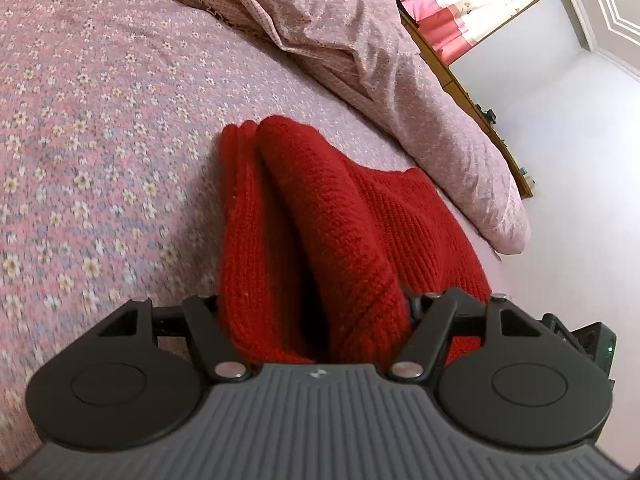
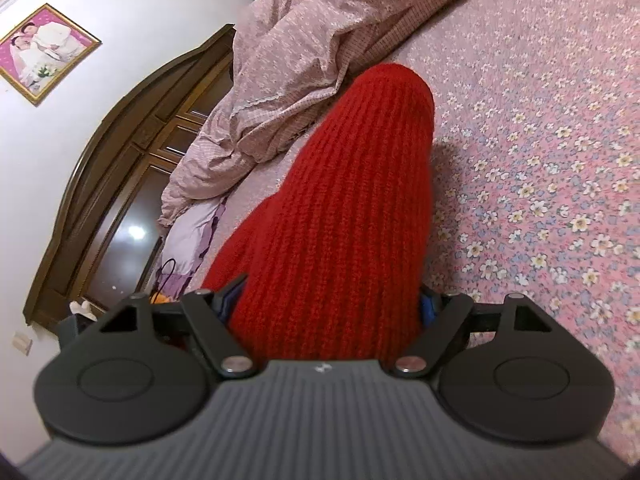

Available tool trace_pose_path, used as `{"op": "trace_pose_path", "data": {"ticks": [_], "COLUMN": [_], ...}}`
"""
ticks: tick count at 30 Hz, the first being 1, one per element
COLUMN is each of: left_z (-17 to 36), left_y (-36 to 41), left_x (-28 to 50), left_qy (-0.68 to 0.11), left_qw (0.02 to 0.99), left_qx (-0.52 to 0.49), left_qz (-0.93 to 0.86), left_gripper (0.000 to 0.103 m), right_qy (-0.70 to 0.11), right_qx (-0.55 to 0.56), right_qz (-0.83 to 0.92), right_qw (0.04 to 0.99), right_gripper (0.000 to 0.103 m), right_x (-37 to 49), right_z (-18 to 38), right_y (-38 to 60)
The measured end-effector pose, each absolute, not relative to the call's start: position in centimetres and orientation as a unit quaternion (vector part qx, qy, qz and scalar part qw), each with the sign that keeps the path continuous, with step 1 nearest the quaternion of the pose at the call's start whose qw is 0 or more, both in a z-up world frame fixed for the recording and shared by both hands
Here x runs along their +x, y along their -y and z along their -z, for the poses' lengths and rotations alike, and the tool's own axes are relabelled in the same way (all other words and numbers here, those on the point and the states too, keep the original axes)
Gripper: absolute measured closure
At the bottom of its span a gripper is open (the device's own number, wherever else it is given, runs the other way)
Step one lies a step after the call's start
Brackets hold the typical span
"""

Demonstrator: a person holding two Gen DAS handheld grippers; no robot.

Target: Fold small clothes

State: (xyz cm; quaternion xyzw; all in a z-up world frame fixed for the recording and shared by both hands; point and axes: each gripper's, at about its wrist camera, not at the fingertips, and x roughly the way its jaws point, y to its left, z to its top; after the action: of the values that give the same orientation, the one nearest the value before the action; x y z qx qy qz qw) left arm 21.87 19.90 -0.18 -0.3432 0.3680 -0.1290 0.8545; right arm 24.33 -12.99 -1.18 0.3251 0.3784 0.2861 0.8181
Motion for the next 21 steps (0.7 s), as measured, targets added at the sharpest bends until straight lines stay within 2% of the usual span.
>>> {"op": "trace_pose_path", "data": {"ticks": [8, 21], "left_z": [-2.0, -4.4], "left_y": [-17.1, -7.8], "left_x": [19.0, 14.2], "left_qy": [-0.361, -0.345], "left_qw": [0.860, 0.862], "left_qx": [-0.332, -0.311], "left_qz": [0.140, 0.201], "left_gripper": [0.032, 0.032], "right_qy": [-0.361, -0.312], "right_qx": [0.331, 0.320], "right_qz": [-0.290, -0.262], "right_qw": [0.822, 0.855], "right_gripper": [0.022, 0.022], "right_x": [21.5, 14.5], "right_z": [-0.7, -4.4], "right_y": [15.1, 22.9]}}
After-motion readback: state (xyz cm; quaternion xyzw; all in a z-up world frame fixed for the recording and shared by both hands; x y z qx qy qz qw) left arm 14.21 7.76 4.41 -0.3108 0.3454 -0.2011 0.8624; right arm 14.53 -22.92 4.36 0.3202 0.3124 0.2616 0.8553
